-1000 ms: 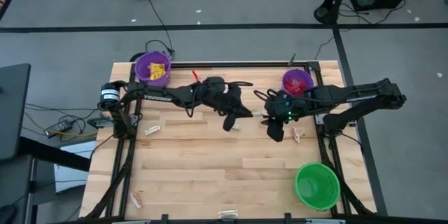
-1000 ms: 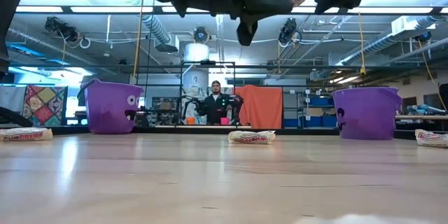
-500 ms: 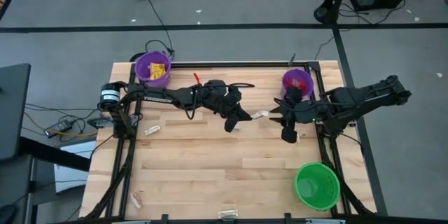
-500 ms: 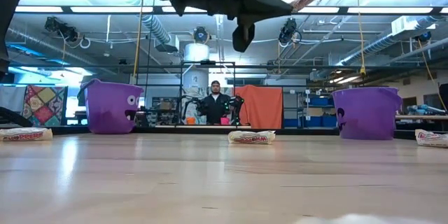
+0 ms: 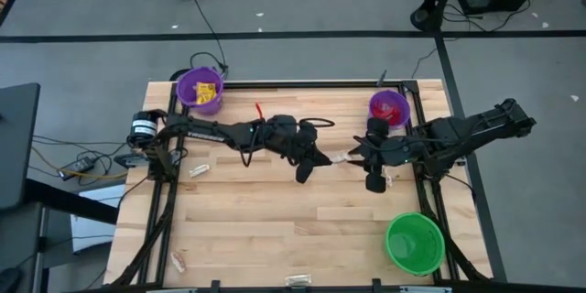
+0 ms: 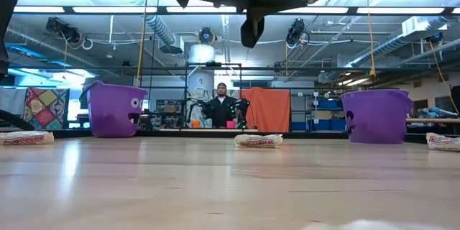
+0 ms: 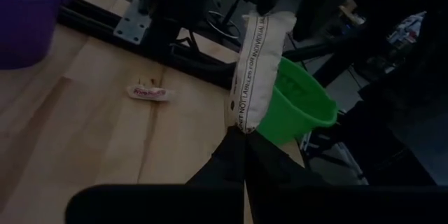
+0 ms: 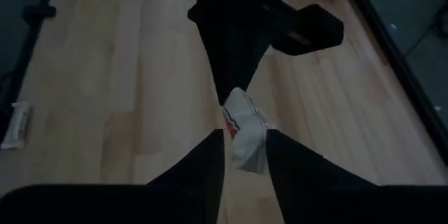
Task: Sort candy by brand, put in halloween buckets
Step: Put the white chocolate bar into the green bucket
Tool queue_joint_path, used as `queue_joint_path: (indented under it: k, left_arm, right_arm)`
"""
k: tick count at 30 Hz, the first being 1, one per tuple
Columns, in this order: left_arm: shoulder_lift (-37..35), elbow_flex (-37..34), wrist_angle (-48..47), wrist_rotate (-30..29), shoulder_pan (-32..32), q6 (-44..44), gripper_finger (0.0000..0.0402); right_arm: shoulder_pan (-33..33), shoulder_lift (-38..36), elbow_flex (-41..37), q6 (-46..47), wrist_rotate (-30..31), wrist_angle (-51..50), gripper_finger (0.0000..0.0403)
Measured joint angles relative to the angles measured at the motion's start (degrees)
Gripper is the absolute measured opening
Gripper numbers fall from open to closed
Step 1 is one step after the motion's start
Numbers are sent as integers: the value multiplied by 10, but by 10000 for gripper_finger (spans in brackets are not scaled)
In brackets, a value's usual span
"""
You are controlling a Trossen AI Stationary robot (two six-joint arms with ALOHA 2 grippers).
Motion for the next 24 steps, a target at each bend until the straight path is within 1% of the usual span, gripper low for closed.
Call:
queue_joint_path:
  k: [3, 7, 9, 12, 14, 17, 20, 24]
  left_arm:
    - [0, 0, 0, -1, -3, 0, 1]
    - [0, 0, 2, -1, -7, 0, 1]
    - [0, 0, 6, -2, -8, 0, 1]
    - [0, 0, 9, -2, -8, -1, 1]
    - [0, 0, 9, -2, -8, -4, 2]
    - [0, 0, 13, -5, -8, -33, 11]
    - [0, 0, 14, -6, -9, -43, 33]
    - [0, 0, 14, -6, -11, -43, 75]
  right_arm:
    - [2, -1, 0, 0, -5, 3, 92]
    - [2, 0, 0, 2, -15, -5, 29]
    - [2, 0, 0, 6, -15, -8, 10]
    - [2, 0, 0, 17, -15, -9, 14]
    - [2, 0, 0, 26, -15, -10, 9]
    - [2, 0, 0, 29, -16, -12, 7]
    - [3, 0, 0, 41, -29, -26, 5]
    - [4, 0, 0, 69, -53, -61, 3]
